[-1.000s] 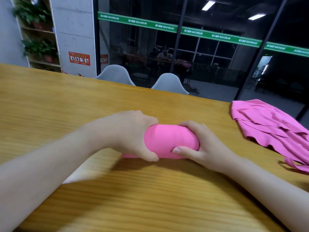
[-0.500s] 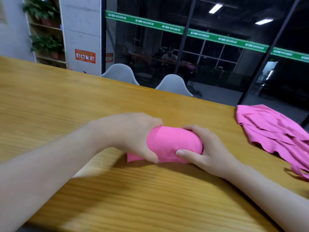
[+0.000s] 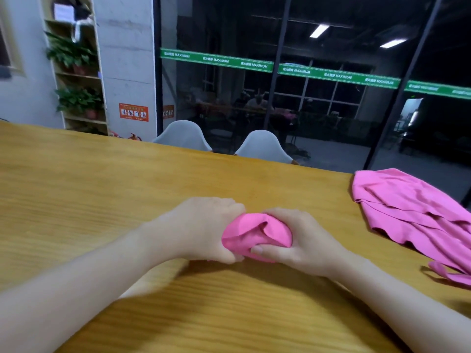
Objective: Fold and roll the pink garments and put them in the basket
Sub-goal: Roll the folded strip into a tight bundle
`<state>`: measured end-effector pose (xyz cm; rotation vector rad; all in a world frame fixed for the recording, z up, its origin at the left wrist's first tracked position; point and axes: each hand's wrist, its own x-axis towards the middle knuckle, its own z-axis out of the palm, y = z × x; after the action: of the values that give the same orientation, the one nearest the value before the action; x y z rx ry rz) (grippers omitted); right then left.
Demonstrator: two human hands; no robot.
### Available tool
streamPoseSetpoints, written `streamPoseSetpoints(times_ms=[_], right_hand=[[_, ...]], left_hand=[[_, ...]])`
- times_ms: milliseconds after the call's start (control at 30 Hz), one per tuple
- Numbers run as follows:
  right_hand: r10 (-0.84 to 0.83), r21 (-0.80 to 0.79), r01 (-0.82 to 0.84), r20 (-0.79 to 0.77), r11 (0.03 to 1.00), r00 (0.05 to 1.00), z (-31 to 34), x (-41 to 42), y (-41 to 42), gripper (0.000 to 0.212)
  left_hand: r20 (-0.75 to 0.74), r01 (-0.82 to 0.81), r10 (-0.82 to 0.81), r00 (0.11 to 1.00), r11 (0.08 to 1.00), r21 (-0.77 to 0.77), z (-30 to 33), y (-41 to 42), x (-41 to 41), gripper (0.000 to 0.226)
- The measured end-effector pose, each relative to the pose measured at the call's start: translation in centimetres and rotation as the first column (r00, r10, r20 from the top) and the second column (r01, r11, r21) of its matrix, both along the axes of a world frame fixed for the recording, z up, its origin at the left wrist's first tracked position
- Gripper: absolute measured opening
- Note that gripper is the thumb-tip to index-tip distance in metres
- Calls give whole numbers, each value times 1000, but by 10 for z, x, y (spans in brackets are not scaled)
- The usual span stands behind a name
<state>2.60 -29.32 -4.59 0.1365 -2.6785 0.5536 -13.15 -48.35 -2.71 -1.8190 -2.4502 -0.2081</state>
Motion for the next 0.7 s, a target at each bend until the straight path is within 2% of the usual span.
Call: streamPoseSetpoints(times_ms=[100, 133, 233, 267, 333, 400, 467, 567, 600, 700], right_hand=[[4, -110, -2, 14, 994, 1000, -1, 4, 5, 54], [1, -79, -2, -8, 997, 1000, -4, 6, 7, 59], [-37, 155, 46, -65, 987, 997, -8, 11, 20, 86], [-41, 187, 52, -63, 981, 997, -8, 13, 25, 93], [-27, 181, 39, -65, 983, 998, -8, 13, 32, 92], [-12, 189, 31, -102, 981, 995, -9, 9, 36, 83], [-10, 161, 26, -96, 987, 995, -7, 7, 38, 77], [37, -53, -39, -33, 998, 999, -3, 7, 38, 68], [49, -125, -51, -19, 991, 999, -2, 7, 38, 65], [28, -231, -31, -15, 973, 999, -6, 10, 38, 61]], left_hand=[[64, -34, 34, 997, 999, -2, 6, 8, 7, 57], [112, -46, 50, 992, 998, -37, 12, 14, 6, 56], [340, -72, 120, 933, 986, -152, 28, 27, 5, 51], [394, -60, 124, 911, 983, -171, 31, 30, 6, 50], [457, -48, 122, 881, 984, -171, 30, 35, 3, 49], [460, -62, 111, 881, 991, -120, 23, 35, 3, 51], [383, -71, 70, 921, 997, -12, 14, 31, 2, 54], [160, 5, -17, 987, 997, 72, 5, 25, 1, 61], [133, 32, -44, 990, 996, 88, 4, 26, 0, 66], [187, 83, -111, 976, 985, 149, 1, 27, -3, 75]])
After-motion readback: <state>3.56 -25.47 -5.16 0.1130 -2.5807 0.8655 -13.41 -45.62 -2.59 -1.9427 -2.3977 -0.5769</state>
